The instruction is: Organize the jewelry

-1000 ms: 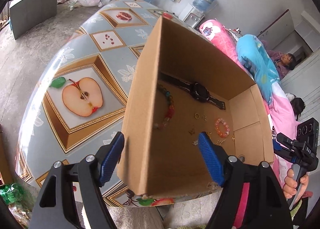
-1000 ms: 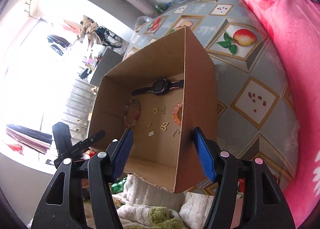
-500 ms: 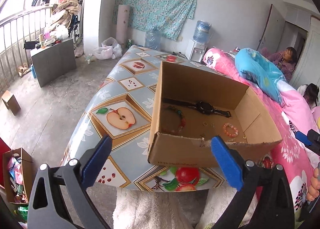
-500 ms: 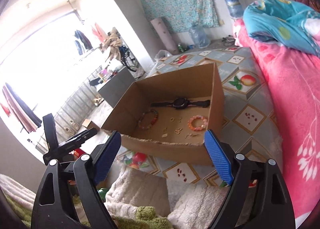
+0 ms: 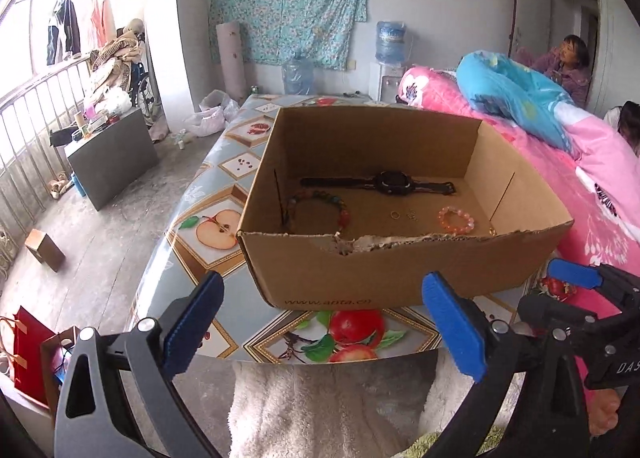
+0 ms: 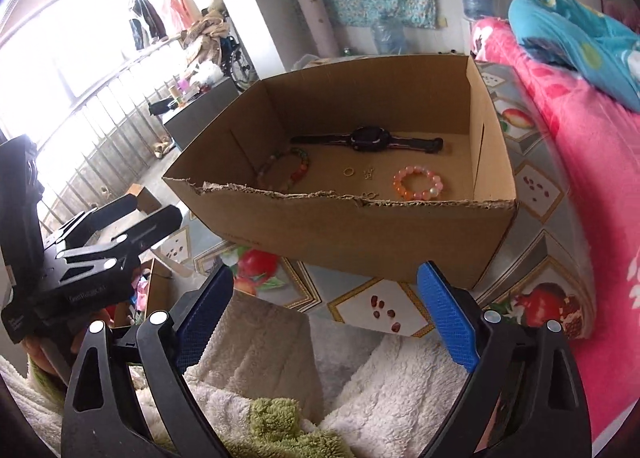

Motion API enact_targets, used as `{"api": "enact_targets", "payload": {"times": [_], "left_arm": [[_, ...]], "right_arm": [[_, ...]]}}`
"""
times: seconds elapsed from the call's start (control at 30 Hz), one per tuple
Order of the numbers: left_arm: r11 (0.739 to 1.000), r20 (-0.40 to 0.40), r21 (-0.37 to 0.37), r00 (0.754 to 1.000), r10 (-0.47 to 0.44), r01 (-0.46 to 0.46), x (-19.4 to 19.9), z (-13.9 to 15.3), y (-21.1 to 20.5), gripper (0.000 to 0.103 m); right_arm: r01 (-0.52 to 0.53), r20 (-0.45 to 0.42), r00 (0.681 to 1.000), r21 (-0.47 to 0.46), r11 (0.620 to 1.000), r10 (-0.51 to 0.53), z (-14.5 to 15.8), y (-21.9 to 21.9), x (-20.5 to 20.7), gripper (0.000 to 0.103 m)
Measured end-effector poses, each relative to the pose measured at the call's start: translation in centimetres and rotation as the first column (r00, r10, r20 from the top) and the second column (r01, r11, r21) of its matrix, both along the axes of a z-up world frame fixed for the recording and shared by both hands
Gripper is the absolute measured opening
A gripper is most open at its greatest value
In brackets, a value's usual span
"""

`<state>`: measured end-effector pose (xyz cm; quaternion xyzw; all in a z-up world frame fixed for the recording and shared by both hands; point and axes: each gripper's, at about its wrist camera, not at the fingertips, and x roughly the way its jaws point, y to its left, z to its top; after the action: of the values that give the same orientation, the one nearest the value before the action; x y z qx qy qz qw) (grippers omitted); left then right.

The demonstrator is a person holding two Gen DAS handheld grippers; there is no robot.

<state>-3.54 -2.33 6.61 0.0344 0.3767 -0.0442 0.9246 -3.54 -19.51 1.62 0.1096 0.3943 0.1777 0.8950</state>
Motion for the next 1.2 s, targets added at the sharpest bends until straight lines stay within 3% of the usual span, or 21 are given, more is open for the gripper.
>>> {"api": "enact_targets", "payload": {"times": [0.17,0.3,0.53,0.8,1.2], "left_arm": [[0.997,-0.142,-0.056,0.989,0.049,-0.058,1.8,-1.6,0.4,0.097],[0.995,-0.2,0.022,0.975,0.1,-0.098,2.9,-2.6,-0.2,0.097],[0.995,-0.276,0.039,0.956,0.1,-0.093,4.2,-3.0,-1.0,0.097],[0.996,-0.333,0.01,0.939,0.084,-0.086,5.1,-3.7,-1.4,0.097],[0.996,-0.322,0.007,0.942,0.089,-0.092,5.3,-3.4,-1.2,0.097]], "right_arm": [[0.088,-0.029,0.996,-0.07,0.994,-0.09,-0.4,0.1,0.8,0.095],[0.146,-0.081,0.985,-0.1,0.984,-0.154,-0.8,0.2,1.9,0.095],[0.161,-0.17,0.969,-0.125,0.979,-0.181,-1.1,0.8,3.3,0.095],[0.18,-0.188,0.959,-0.175,0.968,-0.213,-1.4,1.0,3.8,0.095],[0.186,-0.181,0.958,-0.203,0.961,-0.224,-1.2,0.9,4.2,0.095]]}}
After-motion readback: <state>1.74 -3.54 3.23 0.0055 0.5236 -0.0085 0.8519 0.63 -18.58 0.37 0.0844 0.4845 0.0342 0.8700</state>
